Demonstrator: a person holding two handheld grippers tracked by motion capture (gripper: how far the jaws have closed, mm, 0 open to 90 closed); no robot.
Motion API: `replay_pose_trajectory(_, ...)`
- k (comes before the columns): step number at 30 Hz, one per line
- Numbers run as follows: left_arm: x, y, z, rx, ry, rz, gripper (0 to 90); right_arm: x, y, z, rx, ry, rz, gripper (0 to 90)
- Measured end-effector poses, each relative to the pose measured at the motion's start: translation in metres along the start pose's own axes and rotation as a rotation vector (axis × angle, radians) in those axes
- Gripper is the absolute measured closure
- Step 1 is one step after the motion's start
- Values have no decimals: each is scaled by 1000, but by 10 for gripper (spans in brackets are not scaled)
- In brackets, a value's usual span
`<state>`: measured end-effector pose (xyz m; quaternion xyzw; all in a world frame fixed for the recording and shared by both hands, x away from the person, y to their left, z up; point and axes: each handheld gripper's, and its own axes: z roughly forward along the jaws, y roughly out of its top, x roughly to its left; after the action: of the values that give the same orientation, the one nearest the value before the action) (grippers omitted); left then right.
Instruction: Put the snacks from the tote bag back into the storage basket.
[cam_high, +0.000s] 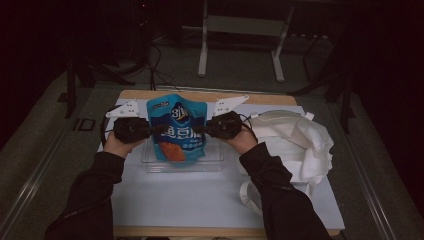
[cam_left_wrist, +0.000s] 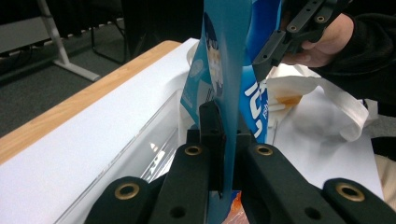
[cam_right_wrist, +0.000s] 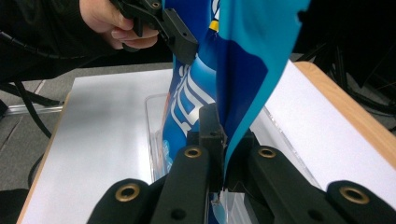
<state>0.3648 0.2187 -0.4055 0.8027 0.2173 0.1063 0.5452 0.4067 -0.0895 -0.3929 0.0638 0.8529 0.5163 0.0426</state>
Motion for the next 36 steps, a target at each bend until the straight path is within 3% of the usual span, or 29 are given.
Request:
replay_pose_trajectory(11, 2, -19, 5, 11, -12, -19, 900, 0, -17, 12, 16, 9, 21, 891)
replay_pose_trajectory(17, 0, -28, 4, -12, -17, -21, 900, 3, -22, 15, 12, 9, 15, 891)
replay_pose_trajectory(28, -7, -35, 0, -42, -24, 1, 896, 8, -30, 13, -24, 11, 9, 887)
replay_pose_trajectory(32, -10, -32, 0, -17, 3, 26, 896, 8, -29, 13, -22, 5, 3, 884)
replay_pose_trajectory(36, -10, -32, 0, -18, 6, 14, 895, 8, -29, 13, -20, 4, 8, 877)
